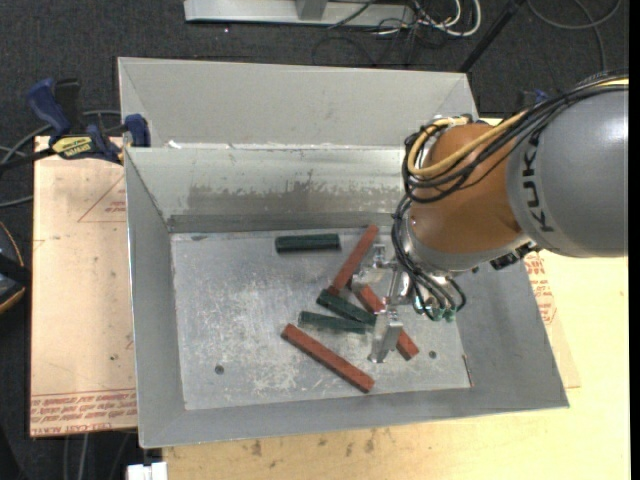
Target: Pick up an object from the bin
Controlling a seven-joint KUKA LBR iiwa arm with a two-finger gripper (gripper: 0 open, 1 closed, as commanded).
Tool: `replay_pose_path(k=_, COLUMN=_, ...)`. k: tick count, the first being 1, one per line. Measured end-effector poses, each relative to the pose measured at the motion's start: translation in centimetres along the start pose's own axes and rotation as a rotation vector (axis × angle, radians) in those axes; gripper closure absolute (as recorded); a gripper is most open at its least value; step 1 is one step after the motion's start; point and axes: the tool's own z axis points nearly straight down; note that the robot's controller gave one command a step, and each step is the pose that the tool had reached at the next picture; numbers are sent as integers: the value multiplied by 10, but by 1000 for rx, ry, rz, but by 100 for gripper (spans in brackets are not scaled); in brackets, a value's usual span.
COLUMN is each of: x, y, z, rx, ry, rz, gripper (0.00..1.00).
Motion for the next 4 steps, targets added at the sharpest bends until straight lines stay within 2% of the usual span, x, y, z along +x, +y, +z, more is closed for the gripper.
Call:
replay_pose_path(k=1, x=-2, y=0, z=-4, rx=0, ry=-7, rz=0, gripper=0)
replay_pose_path(k=2, x=-11, y=14, z=61, rx=-4, ry=-54, rz=74, gripper=100)
replay_pose_path(k=3, x=-11, y=14, z=61, rx=-4, ry=-54, rz=74, gripper=100)
replay_pose_path(k=4, x=-25, y=3, z=-133, rx=0, ry=-8, rz=88, gripper=100)
